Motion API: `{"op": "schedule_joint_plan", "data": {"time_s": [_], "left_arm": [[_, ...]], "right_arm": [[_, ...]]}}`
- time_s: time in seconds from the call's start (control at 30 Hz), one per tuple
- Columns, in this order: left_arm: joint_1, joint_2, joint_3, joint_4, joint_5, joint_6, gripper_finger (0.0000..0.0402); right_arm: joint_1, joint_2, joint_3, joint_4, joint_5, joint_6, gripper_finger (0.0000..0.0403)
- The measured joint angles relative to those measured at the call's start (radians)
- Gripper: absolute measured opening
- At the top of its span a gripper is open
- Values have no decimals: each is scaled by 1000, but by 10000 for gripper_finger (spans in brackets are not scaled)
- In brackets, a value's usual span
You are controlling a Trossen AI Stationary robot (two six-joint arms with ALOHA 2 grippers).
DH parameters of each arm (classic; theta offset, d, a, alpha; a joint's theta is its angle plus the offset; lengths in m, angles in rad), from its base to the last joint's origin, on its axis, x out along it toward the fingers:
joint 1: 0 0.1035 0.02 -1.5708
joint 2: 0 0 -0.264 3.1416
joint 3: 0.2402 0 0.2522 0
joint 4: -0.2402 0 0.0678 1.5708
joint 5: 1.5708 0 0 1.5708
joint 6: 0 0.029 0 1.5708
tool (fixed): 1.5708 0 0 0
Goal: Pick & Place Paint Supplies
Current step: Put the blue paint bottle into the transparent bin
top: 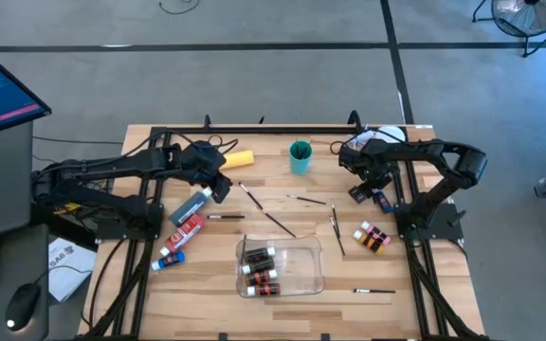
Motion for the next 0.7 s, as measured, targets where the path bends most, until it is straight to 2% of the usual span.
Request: {"op": "schedule_joint_plan", "data": {"time_s": [0.13, 0.23, 0.53, 0.7], "left_arm": [[0, 0, 0, 1, 0, 0, 2], [0, 0, 0, 1, 0, 0, 2], [0, 0, 0, 1, 0, 19, 2], [0, 0, 0, 1, 0, 27, 2]], "right_arm": [[0, -1, 2, 0, -14, -1, 116], [1, -1, 2, -3, -24, 1, 98], [2, -2, 54, -85, -33, -2, 117], [32, -31, 115, -99, -36, -2, 102]]}}
